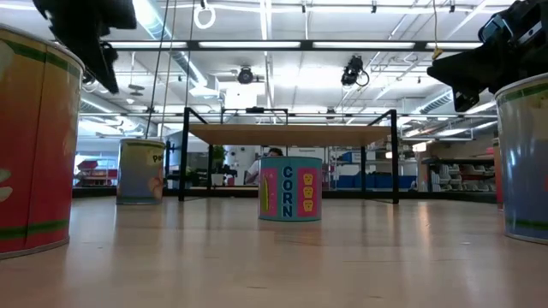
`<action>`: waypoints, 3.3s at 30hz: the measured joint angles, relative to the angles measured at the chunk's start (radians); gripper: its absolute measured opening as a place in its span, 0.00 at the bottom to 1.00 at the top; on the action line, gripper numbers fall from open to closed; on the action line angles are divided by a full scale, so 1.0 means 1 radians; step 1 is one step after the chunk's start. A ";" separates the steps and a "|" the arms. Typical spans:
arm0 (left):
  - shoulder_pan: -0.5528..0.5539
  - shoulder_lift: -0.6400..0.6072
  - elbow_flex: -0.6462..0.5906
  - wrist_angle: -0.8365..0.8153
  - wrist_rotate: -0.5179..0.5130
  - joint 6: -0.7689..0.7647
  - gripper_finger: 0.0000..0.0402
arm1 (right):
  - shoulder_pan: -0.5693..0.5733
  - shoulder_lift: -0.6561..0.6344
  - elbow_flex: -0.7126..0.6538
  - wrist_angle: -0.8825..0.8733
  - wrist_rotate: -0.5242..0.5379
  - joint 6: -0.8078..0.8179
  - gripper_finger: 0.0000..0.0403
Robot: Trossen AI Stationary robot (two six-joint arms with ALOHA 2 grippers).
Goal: Pick and place cans onto a shelf
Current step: Put the top canned peaches on the shelf
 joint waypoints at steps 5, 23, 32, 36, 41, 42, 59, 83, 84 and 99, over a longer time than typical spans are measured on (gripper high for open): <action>0.078 0.150 -0.025 -0.002 0.000 0.151 0.89 | 0.000 0.000 0.000 0.000 0.000 0.000 0.18; 0.281 0.448 -0.025 0.116 0.118 0.602 0.89 | 0.000 0.000 0.000 0.000 0.000 0.000 0.18; 0.185 0.503 -0.024 0.305 0.110 0.551 0.89 | 0.000 0.000 0.000 0.000 0.000 0.000 0.18; 0.128 0.536 -0.024 0.346 0.103 0.463 0.89 | 0.000 0.000 0.000 0.000 0.000 0.000 0.18; 0.060 0.588 -0.024 0.396 0.062 0.392 0.89 | 0.000 0.000 0.000 0.000 0.000 0.000 0.18; 0.048 0.595 -0.024 0.392 0.058 0.379 0.88 | 0.000 0.000 0.000 0.000 0.000 0.000 0.18; -0.086 0.602 0.490 -0.040 0.040 0.159 0.77 | 0.000 0.000 -0.001 0.007 0.014 -0.062 0.18; 0.555 0.988 1.270 -0.246 0.244 0.930 0.77 | 0.000 0.001 -0.001 0.450 0.429 0.149 0.18; 0.560 1.002 1.256 -0.278 0.236 0.951 0.77 | 0.000 0.004 -0.001 0.448 0.417 0.149 0.18; 0.552 1.044 1.121 -0.117 0.093 1.005 0.77 | 0.000 0.006 -0.001 0.415 0.428 0.128 0.18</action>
